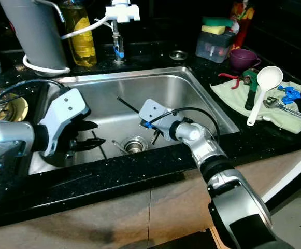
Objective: Kitchen organization
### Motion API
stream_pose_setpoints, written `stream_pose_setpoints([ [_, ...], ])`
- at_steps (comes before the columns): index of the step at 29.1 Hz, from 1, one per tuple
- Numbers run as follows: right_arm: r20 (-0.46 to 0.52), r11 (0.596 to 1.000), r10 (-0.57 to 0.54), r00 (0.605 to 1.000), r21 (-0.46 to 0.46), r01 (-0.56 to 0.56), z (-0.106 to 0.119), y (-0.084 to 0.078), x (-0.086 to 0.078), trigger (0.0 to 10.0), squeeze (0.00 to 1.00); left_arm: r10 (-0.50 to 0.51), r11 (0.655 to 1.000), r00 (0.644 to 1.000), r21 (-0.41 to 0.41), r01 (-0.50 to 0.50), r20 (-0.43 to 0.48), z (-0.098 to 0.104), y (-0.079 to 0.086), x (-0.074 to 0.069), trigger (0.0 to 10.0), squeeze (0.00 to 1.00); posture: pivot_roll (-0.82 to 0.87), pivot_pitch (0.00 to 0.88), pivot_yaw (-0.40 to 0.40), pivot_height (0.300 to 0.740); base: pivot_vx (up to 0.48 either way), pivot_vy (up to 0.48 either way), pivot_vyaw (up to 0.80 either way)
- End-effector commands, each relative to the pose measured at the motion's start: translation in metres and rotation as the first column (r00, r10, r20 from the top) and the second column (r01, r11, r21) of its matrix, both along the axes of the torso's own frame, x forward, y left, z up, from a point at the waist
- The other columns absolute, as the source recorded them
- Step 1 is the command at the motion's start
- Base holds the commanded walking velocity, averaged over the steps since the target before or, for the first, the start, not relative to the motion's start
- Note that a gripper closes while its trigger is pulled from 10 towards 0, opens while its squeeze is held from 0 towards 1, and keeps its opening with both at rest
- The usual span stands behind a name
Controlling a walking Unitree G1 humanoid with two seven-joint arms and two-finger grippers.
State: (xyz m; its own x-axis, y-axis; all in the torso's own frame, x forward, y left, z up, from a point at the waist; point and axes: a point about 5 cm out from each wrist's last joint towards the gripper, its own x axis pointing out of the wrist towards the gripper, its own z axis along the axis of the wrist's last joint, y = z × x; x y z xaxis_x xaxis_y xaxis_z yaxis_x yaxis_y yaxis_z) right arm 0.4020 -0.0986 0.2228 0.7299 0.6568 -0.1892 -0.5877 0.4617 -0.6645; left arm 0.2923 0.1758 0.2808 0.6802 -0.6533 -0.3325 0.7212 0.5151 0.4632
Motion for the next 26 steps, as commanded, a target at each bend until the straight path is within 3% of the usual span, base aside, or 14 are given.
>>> stream_pose_setpoints([
  [1, -0.018, 0.999, 0.007, 1.000, -0.040, -0.008, -0.006, 0.000, 0.000, 10.0, 0.00, -0.020, 0.999, 0.999, 0.043, 0.022, -0.041, -0.005, 0.000, -0.005, 10.0, 0.00, -0.03, 0.164, -0.049, 0.740, 0.000, 0.000, 0.00],
  [5, -0.022, 0.999, 0.005, 1.000, -0.047, -0.006, -0.007, -0.001, 0.001, 10.0, 0.00, -0.015, 0.999, 0.999, 0.050, 0.018, -0.047, -0.005, 0.001, -0.007, 10.0, 0.00, -0.03, 0.162, -0.046, 0.740, 0.000, 0.000, 0.00],
  [6, -0.021, 0.999, 0.002, 1.000, -0.050, -0.003, -0.007, -0.002, 0.001, 10.0, 0.36, -0.011, 0.998, 0.999, 0.054, 0.013, -0.047, -0.005, 0.001, -0.007, 10.0, 0.00, -0.03, 0.160, -0.046, 0.740, 0.000, 0.000, 0.00],
  [8, -0.021, 0.999, 0.002, 1.000, -0.050, -0.003, -0.007, -0.002, 0.001, 10.0, 0.36, -0.011, 0.998, 0.999, 0.054, 0.013, -0.047, -0.005, 0.001, -0.007, 10.0, 0.00, -0.03, 0.160, -0.046, 0.740, 0.000, 0.000, 0.00],
  [9, -0.008, 0.999, -0.014, 1.000, -0.045, 0.014, -0.004, -0.004, 0.003, 10.0, 1.00, 0.001, 0.998, 0.999, 0.058, 0.001, -0.040, -0.005, 0.002, -0.007, 10.0, 0.00, -0.03, 0.159, -0.042, 0.740, 0.000, 0.000, 0.00],
  [13, 0.031, 0.998, -0.035, 0.999, -0.049, 0.036, 0.001, -0.006, 0.004, 10.0, 1.00, 0.013, 0.998, 1.000, 0.055, -0.011, -0.025, -0.004, 0.003, -0.006, 10.0, 0.00, -0.04, 0.158, -0.040, 0.740, 0.000, 0.000, 0.00],
  [14, 0.048, 0.998, -0.041, 0.998, -0.048, 0.044, 0.003, -0.006, 0.005, 10.0, 0.32, 0.016, 0.999, 1.000, 0.049, -0.015, -0.026, -0.004, 0.003, -0.005, 10.0, 0.00, -0.04, 0.158, -0.040, 0.740, 0.000, 0.000, 0.00],
  [15, 0.060, 0.998, -0.048, 0.997, -0.035, 0.050, 0.005, -0.006, 0.006, 10.0, 0.00, 0.020, 0.999, 0.999, 0.045, -0.018, -0.027, -0.004, 0.004, -0.005, 10.0, 0.00, -0.04, 0.158, -0.040, 0.740, 0.000, 0.000, 0.00],
  [17, 0.075, 0.998, -0.056, 0.996, -0.010, 0.057, 0.009, -0.006, 0.006, 10.0, 0.00, 0.024, 0.999, 0.999, 0.041, -0.023, -0.027, -0.004, 0.004, -0.004, 10.0, 0.00, -0.04, 0.158, -0.040, 0.740, 0.000, 0.000, 0.00],
  [20, 0.126, 0.987, -0.098, 0.987, 0.138, 0.080, 0.030, -0.010, 0.009, 10.0, 0.00, 0.067, 0.997, 0.998, -0.025, -0.067, 0.002, 0.003, 0.010, 0.000, 10.0, 0.00, -0.03, 0.161, -0.044, 0.740, 0.000, 0.000, 0.00],
  [21, 0.126, 0.987, -0.098, 0.987, 0.138, 0.080, 0.030, -0.010, 0.009, 10.0, 0.00, 0.067, 0.997, 0.998, -0.025, -0.067, 0.002, 0.003, 0.010, 0.000, 10.0, 0.00, -0.03, 0.161, -0.044, 0.740, 0.000, 0.000, 0.00],
  [23, 0.139, 0.950, -0.129, 0.982, 0.301, 0.082, 0.046, -0.016, 0.009, 10.0, 0.00, 0.134, 0.983, 0.991, -0.131, -0.129, 0.028, 0.017, 0.018, 0.003, 10.0, 0.00, -0.03, 0.162, -0.055, 0.740, 0.000, 0.000, 0.00],
  [25, 0.141, 0.936, -0.136, 0.981, 0.342, 0.081, 0.050, -0.019, 0.009, 10.0, 0.00, 0.150, 0.976, 0.988, -0.162, -0.144, 0.030, 0.021, 0.019, 0.004, 10.0, 0.00, -0.03, 0.162, -0.055, 0.740, 0.000, 0.000, 0.00],
  [26, 0.134, 0.905, -0.136, 0.982, 0.419, 0.068, 0.053, -0.022, 0.008, 10.0, 0.00, 0.156, 0.966, 0.988, -0.213, -0.149, 0.018, 0.027, 0.023, 0.002, 10.0, 0.00, -0.02, 0.165, -0.058, 0.740, 0.000, 0.000, 0.00],
])
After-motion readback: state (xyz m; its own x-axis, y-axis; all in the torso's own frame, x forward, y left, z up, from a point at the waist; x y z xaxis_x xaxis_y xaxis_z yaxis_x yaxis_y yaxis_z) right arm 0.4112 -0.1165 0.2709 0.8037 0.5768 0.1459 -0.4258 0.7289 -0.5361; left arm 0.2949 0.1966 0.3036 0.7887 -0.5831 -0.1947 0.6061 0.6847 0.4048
